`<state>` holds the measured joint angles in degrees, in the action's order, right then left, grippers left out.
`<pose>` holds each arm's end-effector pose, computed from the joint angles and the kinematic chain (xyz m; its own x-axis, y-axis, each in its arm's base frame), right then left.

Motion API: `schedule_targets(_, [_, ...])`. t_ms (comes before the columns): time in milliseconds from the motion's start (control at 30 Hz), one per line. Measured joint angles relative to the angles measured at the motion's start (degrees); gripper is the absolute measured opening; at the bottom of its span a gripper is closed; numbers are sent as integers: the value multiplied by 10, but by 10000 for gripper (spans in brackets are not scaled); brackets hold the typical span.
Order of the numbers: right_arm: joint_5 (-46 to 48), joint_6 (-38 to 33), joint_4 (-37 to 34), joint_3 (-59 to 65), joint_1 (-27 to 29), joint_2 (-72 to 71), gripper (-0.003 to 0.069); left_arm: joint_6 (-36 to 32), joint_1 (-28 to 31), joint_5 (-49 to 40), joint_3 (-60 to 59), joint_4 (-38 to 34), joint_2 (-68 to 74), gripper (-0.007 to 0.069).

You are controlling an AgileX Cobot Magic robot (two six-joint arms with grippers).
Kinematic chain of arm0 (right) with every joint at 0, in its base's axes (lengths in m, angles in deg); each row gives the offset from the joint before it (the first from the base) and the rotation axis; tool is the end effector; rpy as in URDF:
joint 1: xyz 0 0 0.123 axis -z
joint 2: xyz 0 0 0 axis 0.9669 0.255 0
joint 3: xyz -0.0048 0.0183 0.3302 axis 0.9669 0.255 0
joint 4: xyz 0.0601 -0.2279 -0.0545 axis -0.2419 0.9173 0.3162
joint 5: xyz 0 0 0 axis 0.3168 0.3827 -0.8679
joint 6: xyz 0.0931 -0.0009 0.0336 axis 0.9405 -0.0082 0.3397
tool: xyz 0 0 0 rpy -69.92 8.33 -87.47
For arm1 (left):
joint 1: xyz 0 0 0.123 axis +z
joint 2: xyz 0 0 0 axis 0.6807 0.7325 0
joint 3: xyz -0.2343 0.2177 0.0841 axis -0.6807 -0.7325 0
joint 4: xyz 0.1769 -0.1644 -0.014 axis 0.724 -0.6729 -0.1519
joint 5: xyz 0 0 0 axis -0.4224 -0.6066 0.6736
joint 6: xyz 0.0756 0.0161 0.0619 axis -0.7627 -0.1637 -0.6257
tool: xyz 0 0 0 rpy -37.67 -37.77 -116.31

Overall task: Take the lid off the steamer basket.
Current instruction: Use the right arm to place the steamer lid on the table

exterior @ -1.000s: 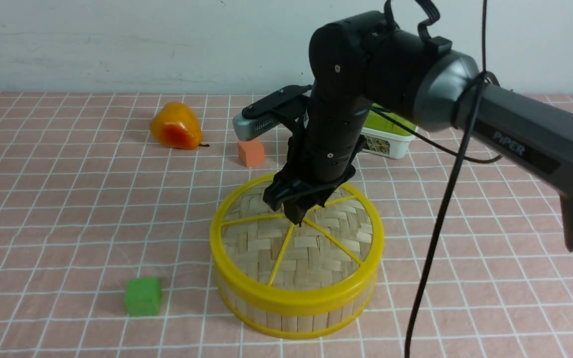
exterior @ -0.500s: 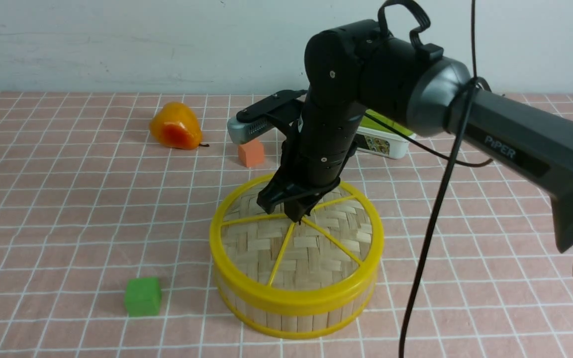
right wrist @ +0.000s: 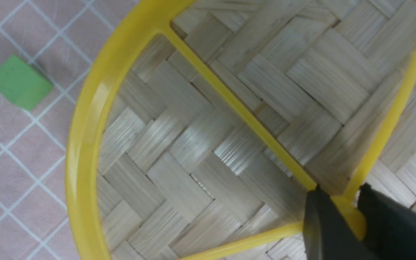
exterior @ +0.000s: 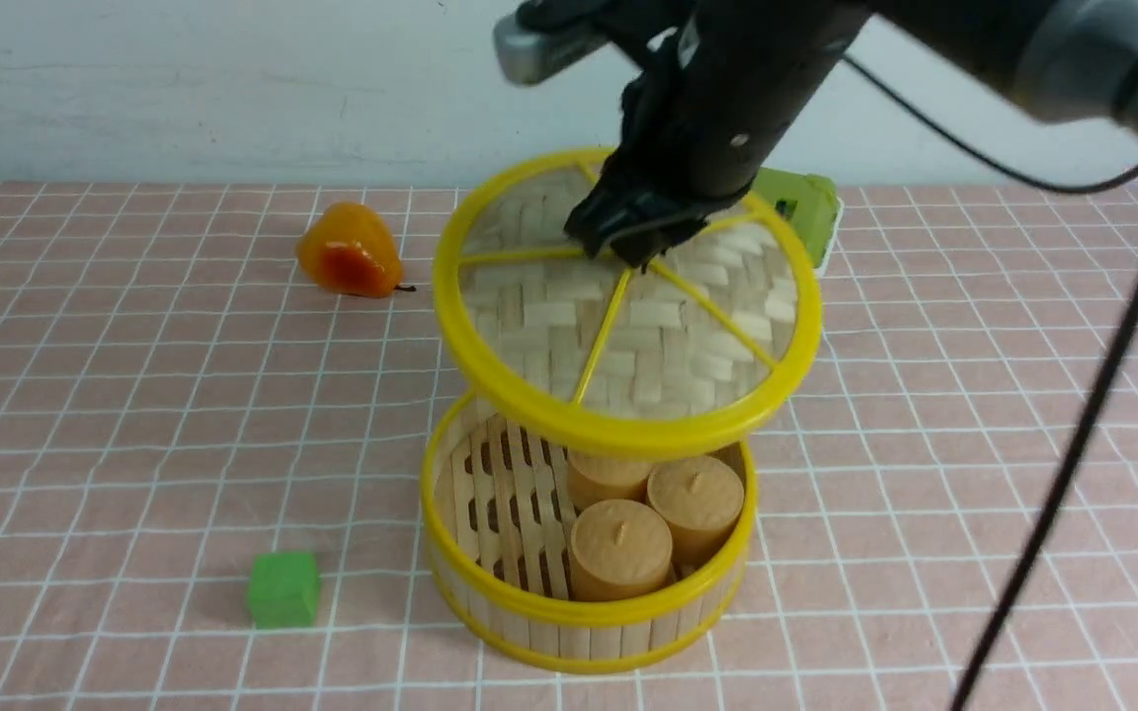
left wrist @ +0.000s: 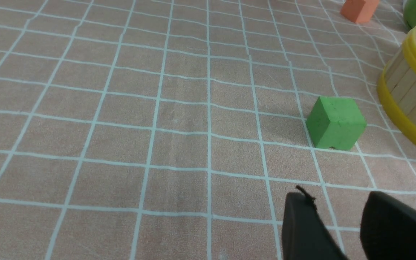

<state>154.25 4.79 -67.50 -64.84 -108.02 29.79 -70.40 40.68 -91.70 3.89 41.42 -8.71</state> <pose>0.3591 0.2340 0.4286 -0.5980 -0.5632 -0.5703 -0.6488 0.7579 -0.0682 0.0039 -0.0012 0.1658 -0.3138 -0.2139 -0.9251 -0.0231 0.9757 -0.2177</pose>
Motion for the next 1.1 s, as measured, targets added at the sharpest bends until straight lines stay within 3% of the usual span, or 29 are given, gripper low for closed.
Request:
schedule_targets(133, [1,0,8,61,43,-69,80,0,0,0,0,0,0,239])
schedule_targets(200, [1,0,10,131,93,-117,80,0,0,0,0,0,0,239])
schedule_targets(533, [-20,0,-12,331,242,-142,80,0,0,0,0,0,0,239])
schedule_targets(800, [-132,0,-52,403,264,-104,80,0,0,0,0,0,0,239])
schedule_targets(1100, [-173,0,-58,404,264,-36,80,0,0,0,0,0,0,239])
